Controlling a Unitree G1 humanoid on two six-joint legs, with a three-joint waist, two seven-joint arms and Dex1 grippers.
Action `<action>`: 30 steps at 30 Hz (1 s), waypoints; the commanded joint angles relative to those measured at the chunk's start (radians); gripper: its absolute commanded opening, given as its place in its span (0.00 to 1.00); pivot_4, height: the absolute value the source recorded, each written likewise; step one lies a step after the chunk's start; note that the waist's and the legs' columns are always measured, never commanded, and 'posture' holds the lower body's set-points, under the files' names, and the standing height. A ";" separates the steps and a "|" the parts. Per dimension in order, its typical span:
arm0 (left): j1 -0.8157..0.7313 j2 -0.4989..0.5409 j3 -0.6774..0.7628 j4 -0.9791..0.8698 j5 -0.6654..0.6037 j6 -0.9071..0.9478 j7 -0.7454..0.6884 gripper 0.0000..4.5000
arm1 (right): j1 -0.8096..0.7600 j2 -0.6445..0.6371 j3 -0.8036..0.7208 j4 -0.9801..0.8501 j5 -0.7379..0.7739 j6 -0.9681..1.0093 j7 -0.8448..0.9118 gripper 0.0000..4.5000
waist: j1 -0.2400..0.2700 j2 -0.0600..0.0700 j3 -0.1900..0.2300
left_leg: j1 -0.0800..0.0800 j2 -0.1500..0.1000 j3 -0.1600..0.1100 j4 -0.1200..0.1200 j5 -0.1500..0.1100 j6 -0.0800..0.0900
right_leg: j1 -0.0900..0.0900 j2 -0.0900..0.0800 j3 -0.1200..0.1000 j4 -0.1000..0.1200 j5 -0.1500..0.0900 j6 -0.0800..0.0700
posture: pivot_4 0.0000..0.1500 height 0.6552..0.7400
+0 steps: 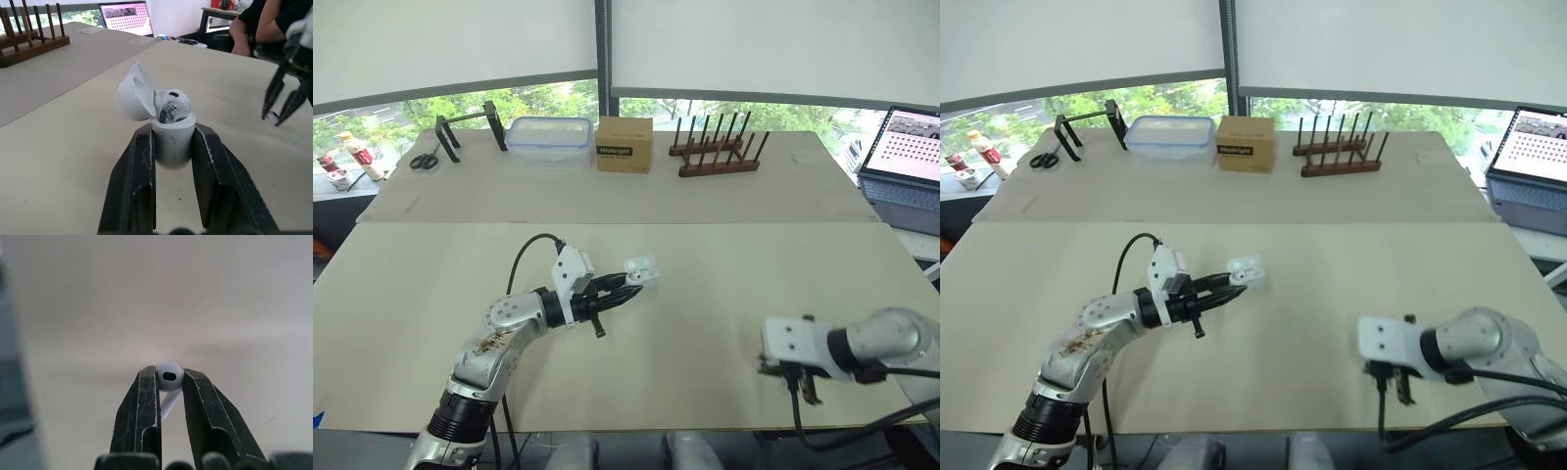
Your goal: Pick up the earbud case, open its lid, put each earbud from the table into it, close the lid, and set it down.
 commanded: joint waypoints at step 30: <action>-0.215 -0.079 0.040 0.140 -0.019 -0.047 -0.057 0.11 | -0.280 0.632 0.000 0.002 0.181 0.007 -0.619 0.07 | -0.003 0.002 -0.001 | -0.015 -0.002 -0.007 0.000 0.002 -0.004 | -0.020 -0.001 0.000 0.009 0.001 -0.001 | 1.00 1.00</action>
